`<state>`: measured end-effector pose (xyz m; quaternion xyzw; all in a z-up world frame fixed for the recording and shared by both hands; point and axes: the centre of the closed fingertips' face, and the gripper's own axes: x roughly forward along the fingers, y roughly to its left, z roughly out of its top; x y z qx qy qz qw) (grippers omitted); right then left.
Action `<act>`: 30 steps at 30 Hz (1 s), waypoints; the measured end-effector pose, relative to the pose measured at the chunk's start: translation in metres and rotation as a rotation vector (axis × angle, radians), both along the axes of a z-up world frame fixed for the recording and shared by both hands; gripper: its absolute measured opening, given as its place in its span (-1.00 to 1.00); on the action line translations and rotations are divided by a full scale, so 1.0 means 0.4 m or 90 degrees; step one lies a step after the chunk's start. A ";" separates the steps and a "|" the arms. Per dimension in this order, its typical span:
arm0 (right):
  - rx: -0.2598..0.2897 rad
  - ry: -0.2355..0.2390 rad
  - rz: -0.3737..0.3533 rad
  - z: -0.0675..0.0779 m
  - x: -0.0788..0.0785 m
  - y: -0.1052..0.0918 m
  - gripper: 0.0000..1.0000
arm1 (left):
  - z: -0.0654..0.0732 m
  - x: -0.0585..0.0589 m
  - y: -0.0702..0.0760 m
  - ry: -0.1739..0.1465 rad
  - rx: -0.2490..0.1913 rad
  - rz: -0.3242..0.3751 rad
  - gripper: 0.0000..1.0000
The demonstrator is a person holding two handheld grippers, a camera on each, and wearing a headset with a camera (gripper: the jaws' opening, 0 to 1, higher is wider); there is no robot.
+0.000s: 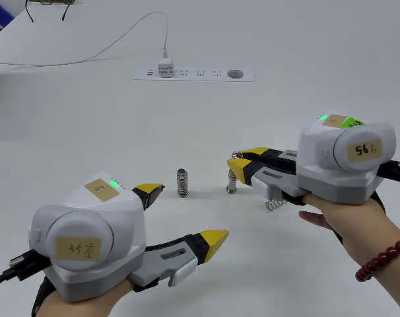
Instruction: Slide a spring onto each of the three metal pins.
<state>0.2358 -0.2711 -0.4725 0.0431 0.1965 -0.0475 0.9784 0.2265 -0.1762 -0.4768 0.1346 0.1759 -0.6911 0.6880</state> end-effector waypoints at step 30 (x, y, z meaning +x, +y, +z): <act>0.025 0.044 0.000 -0.077 -0.007 0.022 -0.73 | -0.003 0.002 0.002 -0.002 0.003 0.001 0.36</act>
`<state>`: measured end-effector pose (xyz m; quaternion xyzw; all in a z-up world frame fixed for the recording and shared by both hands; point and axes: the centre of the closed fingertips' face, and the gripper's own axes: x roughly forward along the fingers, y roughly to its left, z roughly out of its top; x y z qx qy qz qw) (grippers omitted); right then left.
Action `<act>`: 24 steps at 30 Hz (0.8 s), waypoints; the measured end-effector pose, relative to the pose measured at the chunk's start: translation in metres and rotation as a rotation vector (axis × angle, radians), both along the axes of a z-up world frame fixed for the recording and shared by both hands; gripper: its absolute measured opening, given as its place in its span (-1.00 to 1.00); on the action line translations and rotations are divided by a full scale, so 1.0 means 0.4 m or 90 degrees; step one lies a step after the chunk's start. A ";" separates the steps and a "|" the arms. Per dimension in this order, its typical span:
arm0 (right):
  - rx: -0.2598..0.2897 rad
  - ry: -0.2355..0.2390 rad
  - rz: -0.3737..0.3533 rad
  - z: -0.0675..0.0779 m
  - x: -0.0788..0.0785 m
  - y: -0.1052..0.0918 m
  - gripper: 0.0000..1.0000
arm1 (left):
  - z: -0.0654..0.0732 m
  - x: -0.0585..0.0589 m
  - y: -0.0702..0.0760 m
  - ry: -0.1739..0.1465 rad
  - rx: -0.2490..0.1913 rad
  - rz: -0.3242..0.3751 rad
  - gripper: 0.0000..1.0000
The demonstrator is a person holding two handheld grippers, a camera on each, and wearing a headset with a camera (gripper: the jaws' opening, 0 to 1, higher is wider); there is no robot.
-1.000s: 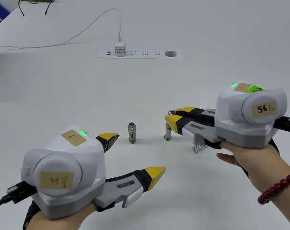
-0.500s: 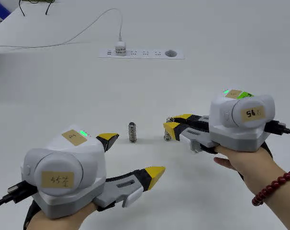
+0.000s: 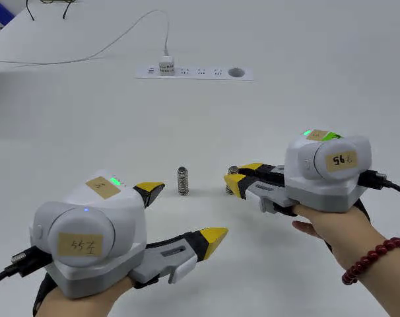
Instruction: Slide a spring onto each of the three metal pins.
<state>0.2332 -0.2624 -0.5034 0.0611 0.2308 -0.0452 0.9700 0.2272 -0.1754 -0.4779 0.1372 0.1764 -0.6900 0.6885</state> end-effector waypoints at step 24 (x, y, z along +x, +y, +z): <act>0.057 -0.046 -0.025 0.097 -0.046 0.015 -0.19 | 0.017 -0.026 -0.019 -0.011 -0.015 -0.033 0.28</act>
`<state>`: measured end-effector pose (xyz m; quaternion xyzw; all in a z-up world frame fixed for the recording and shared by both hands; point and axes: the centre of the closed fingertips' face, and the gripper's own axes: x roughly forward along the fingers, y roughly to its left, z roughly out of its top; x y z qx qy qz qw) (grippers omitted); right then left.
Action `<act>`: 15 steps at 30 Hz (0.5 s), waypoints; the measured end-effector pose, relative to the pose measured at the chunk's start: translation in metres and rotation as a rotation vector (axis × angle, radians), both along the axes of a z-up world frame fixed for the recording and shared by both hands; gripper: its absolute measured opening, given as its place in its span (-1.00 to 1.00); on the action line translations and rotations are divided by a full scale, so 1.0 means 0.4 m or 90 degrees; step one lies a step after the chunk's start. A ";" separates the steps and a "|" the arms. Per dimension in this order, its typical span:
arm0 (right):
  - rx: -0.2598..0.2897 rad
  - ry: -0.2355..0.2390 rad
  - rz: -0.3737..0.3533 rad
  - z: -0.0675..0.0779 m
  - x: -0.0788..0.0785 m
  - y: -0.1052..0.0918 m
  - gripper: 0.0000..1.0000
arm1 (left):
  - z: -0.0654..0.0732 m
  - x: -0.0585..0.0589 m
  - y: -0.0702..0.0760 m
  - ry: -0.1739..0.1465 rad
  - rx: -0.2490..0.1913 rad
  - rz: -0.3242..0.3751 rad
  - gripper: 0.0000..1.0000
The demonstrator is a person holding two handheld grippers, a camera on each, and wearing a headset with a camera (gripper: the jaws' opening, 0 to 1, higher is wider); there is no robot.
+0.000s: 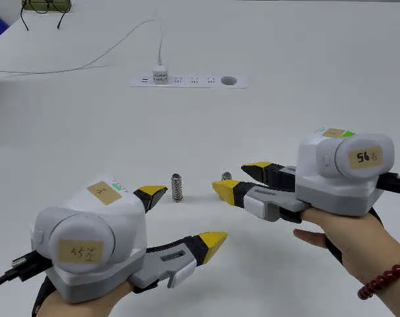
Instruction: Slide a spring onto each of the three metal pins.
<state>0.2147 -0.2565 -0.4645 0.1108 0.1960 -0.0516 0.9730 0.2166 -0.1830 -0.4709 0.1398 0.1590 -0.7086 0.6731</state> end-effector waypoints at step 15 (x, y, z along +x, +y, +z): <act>0.007 -0.009 -0.010 0.039 -0.068 -0.006 0.05 | -0.019 -0.056 -0.049 -0.003 0.010 -0.061 0.10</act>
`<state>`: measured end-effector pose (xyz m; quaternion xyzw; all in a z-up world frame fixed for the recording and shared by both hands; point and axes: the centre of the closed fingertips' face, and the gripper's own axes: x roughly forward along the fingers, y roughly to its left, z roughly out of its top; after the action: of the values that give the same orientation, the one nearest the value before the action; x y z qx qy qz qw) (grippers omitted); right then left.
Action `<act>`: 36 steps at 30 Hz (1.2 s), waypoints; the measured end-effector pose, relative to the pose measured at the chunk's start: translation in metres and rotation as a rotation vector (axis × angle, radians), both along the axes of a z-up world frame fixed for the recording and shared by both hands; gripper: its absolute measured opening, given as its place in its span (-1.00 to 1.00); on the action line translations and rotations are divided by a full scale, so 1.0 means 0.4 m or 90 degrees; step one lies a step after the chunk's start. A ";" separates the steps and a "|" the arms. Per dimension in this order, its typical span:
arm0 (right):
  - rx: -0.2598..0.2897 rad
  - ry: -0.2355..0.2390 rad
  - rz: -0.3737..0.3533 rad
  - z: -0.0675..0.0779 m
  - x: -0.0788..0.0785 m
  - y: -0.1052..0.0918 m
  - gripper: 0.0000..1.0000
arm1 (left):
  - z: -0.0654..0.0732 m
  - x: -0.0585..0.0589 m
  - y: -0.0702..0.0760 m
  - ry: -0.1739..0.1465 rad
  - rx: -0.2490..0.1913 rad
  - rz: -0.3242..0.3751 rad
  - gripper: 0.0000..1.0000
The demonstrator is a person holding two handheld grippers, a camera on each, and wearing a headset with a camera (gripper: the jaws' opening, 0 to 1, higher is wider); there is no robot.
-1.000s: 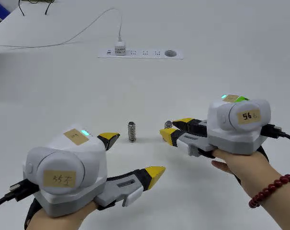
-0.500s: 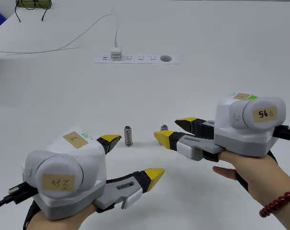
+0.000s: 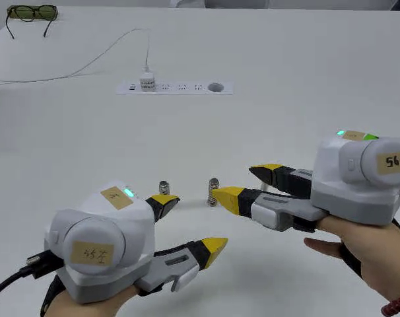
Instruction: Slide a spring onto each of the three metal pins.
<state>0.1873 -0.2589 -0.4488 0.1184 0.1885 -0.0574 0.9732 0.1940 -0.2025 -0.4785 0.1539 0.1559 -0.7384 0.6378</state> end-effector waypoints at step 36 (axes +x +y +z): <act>-0.027 0.018 -0.014 -0.018 -0.177 -0.020 0.14 | -0.092 -0.078 -0.158 -0.028 0.024 -0.083 -0.31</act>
<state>0.1167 -0.2670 -0.4558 0.0992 0.2000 -0.0739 0.9720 0.1626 -0.2658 -0.5153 0.1924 0.1454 -0.7714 0.5889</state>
